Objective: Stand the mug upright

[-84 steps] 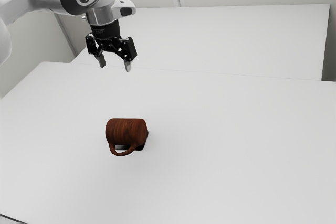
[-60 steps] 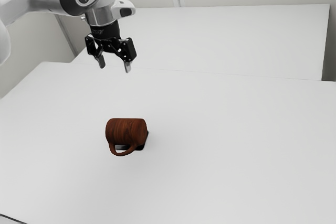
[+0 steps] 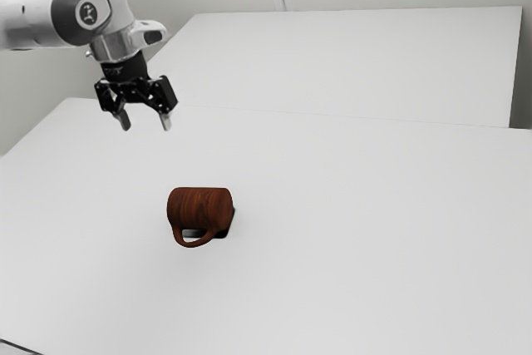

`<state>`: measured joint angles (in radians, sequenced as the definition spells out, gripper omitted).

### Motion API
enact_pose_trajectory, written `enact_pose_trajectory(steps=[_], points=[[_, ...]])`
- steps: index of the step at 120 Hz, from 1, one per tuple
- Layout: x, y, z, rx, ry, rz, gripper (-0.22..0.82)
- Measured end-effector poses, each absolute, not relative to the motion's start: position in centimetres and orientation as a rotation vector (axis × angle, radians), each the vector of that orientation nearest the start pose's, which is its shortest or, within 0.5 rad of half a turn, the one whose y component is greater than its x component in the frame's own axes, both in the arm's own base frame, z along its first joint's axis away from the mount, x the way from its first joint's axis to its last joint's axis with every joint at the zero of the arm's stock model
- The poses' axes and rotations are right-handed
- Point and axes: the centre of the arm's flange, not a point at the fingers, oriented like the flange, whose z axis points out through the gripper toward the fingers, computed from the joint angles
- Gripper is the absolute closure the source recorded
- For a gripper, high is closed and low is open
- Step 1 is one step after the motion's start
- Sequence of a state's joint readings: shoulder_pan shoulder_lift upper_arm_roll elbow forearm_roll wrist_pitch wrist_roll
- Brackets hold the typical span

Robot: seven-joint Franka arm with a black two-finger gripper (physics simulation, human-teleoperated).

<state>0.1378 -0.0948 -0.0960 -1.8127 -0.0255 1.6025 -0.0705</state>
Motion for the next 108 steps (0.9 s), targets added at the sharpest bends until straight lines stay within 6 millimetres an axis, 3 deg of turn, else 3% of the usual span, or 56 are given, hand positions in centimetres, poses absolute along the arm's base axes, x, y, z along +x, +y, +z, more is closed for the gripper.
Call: enact_pose_trajectory(steps=[12,47,61,108], points=[[51.8,3.7,55.3,-3.171,-0.219,0.192,0.00],[51.1,10.0,49.1,-3.312,-0.338,0.188,0.00],[50.9,11.2,45.8,-3.382,-0.357,0.174,0.00],[50.5,13.4,39.1,-3.567,-0.364,0.025,0.00]])
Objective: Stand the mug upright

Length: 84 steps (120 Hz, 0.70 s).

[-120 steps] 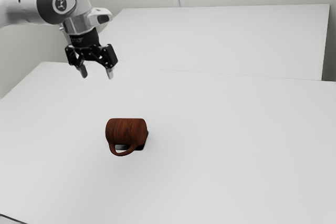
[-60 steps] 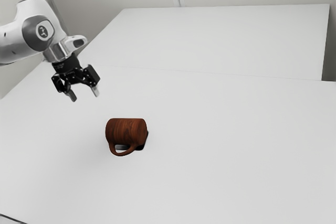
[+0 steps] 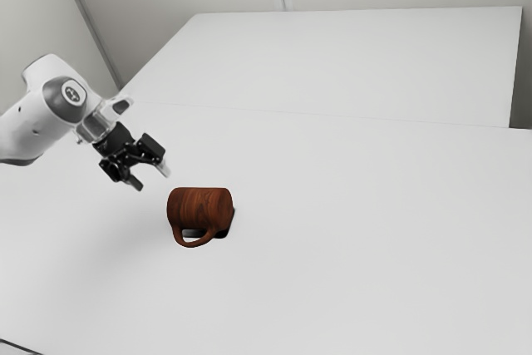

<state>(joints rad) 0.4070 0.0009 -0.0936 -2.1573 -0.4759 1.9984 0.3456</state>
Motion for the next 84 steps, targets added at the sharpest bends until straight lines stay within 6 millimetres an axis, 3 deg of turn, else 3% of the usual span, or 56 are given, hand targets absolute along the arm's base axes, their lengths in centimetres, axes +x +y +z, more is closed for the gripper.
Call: enact_pose_trajectory(steps=[22,44,72,84], points=[[50.7,14.4,36.3,-3.634,-0.353,-0.042,0.00],[51.1,13.7,34.3,-3.700,-0.284,-0.090,0.00],[49.5,13.6,31.2,-3.787,-0.304,-0.123,0.00],[49.3,13.5,30.8,-3.821,-0.299,-0.181,0.00]])
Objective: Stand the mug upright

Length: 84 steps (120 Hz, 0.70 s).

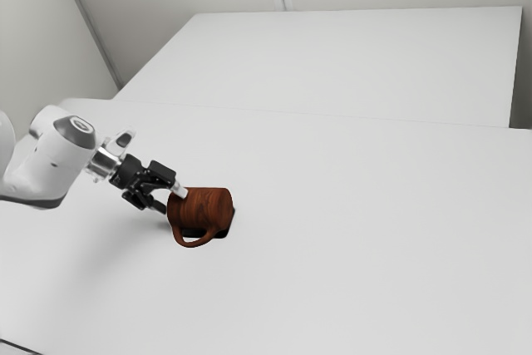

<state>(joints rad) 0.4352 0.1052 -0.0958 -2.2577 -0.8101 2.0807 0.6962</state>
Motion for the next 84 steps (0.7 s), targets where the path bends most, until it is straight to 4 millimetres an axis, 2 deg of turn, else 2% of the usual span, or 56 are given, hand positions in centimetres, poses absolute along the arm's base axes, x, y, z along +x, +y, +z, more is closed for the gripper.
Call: enact_pose_trajectory(steps=[43,63,74,84], points=[[48.8,12.3,29.5,2.284,0.154,0.236,0.00],[48.8,11.9,29.5,2.221,0.124,0.272,0.02],[48.8,11.6,29.5,2.196,0.104,0.285,0.08],[48.8,11.4,29.5,2.180,0.087,0.297,0.20]])
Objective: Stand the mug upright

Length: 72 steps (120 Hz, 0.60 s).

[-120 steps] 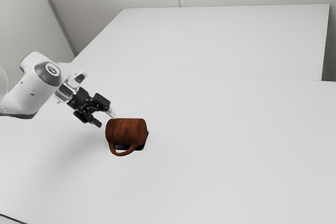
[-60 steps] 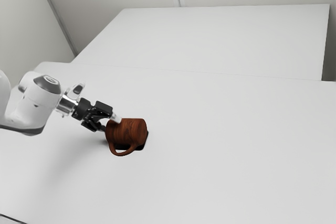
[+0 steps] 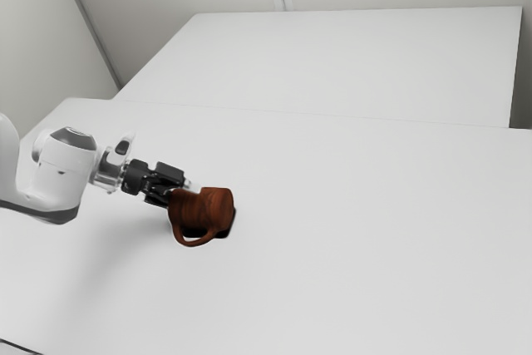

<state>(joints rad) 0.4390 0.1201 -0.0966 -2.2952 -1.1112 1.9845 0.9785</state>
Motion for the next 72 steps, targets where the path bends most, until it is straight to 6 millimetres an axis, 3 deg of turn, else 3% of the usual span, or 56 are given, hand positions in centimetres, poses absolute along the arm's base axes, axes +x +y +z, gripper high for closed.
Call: enact_pose_trajectory(steps=[25,48,72], points=[[48.9,11.1,29.8,2.164,0.040,0.326,0.57],[49.1,10.4,30.5,2.168,-0.013,0.348,0.67],[49.3,9.5,33.6,2.178,-0.092,0.411,0.76]])
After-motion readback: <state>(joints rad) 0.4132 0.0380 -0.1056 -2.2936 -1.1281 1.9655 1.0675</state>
